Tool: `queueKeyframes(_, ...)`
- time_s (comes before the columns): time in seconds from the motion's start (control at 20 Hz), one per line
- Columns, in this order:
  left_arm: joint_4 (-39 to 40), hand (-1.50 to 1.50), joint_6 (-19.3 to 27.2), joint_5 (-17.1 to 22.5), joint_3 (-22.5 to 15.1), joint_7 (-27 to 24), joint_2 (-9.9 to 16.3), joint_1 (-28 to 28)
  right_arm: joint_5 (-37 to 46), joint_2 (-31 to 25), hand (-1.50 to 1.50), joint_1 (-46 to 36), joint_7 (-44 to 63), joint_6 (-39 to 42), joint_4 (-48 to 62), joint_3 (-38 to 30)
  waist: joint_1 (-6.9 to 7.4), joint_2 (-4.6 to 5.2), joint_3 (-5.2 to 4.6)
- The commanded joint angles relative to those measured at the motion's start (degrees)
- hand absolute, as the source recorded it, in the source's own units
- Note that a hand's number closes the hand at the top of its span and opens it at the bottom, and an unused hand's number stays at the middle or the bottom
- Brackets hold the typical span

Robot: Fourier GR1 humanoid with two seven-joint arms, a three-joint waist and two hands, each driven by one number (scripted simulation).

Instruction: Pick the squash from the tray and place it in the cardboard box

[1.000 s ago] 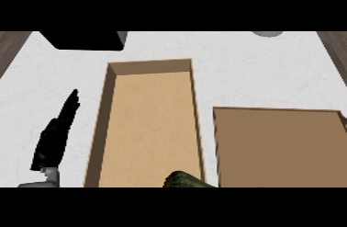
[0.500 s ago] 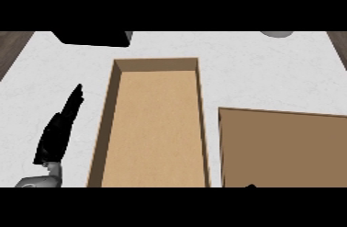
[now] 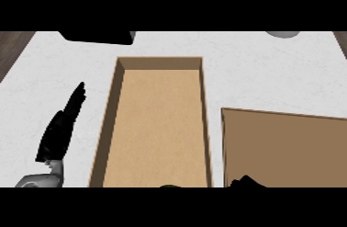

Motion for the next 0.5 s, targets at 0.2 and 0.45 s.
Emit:
queueKeyframes(0.2,0.58,0.00,-0.60,-0.03,-0.14,-0.54,0.31,-0.59,-4.44,10.98,-1.50,-10.79,6.40,-4.01,13.59,-11.48,0.98,0.24,0.06)
queueKeyframes(0.45,1.18,0.00,0.60,-0.77,-1.16,0.70,-1.46,-1.63,-8.27,11.30,-1.50,-23.08,5.74,-15.60,23.46,-18.14,0.27,-0.39,0.34)
